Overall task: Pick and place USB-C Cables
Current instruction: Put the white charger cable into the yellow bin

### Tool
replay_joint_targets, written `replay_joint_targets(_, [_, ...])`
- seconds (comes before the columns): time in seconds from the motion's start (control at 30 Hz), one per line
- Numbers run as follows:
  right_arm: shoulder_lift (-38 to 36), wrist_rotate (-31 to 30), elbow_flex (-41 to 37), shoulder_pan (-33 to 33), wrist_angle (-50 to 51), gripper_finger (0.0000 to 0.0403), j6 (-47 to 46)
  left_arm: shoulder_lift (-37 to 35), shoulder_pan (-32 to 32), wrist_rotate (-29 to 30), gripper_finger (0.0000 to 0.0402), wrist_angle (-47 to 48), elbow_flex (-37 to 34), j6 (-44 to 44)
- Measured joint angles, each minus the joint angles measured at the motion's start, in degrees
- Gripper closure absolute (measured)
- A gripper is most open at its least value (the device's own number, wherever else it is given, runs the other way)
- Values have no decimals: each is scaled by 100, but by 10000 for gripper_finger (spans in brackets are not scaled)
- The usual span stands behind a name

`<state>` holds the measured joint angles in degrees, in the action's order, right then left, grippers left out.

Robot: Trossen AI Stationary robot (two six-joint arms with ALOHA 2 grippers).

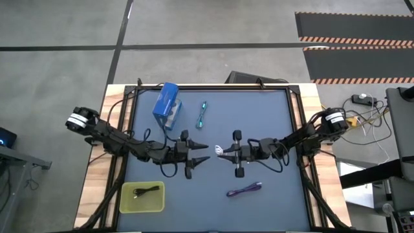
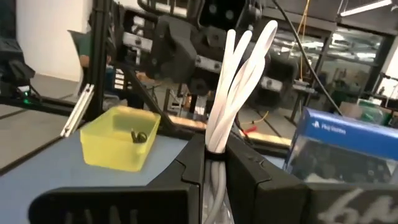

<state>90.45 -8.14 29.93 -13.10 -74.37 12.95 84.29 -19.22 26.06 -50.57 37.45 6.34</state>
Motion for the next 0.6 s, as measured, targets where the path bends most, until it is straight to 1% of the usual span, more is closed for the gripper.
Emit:
replay_joint_targets(0.1, [17,48,99,2,-4,374,64,0,6,-5,185,-2,9,-160])
replay_joint_targets(0.2, [85,74,191,2,63,374,74,75,10,-108,181,-147,69,-261])
replay_joint_targets(0.6, [105,87,239,2,35,374,227,1284,133,-186,180,-2223,131,-375])
